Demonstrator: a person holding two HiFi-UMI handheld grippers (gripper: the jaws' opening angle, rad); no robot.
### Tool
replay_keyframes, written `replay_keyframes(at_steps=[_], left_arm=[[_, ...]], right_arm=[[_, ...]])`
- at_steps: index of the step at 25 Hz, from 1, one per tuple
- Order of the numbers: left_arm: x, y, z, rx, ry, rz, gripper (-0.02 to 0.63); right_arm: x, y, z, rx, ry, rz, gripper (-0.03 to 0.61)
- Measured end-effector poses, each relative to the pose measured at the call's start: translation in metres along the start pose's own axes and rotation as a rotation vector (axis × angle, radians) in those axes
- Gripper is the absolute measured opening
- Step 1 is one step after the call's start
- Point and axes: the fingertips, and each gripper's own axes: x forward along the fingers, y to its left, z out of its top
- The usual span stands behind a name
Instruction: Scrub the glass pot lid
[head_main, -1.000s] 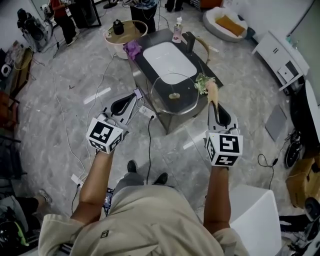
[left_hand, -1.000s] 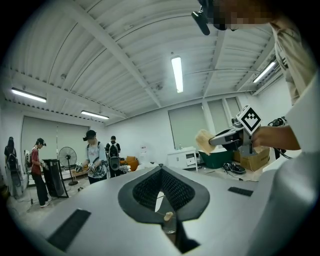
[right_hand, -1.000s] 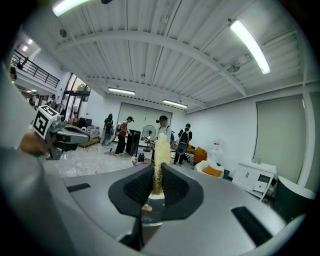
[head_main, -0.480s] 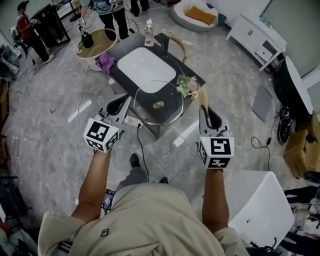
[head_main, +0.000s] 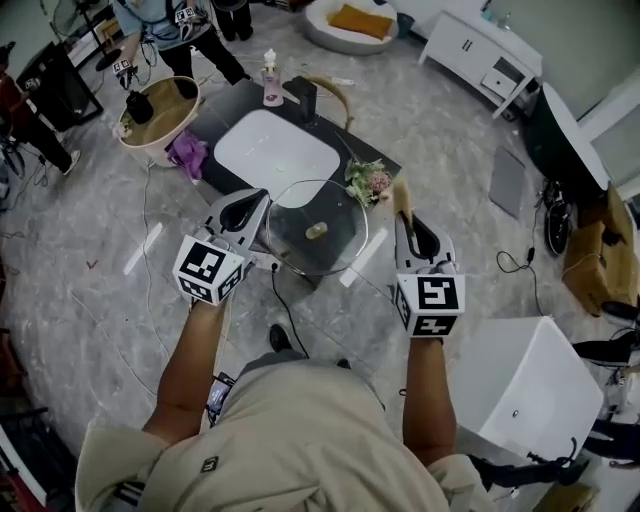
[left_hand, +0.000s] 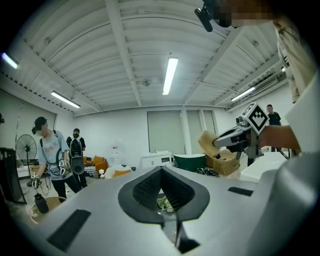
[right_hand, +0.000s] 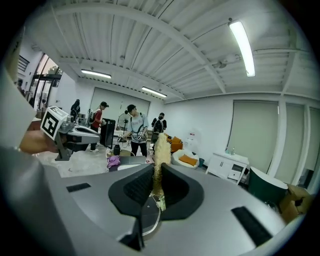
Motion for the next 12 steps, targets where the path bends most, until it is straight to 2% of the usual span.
replay_keyframes(at_steps=[6, 12], left_arm=[[0.008, 0.029, -0.008, -0.01, -0.008, -0.052, 0.014], [0.009, 0.053, -0.024, -0.041, -0.008, -0.052, 0.014]], right_arm=[[0.016, 0.013, 0.007, 0.006, 0.015, -0.055, 0.04], [0.035, 0.026, 0.002, -0.012, 0.047, -0.062, 0.04]])
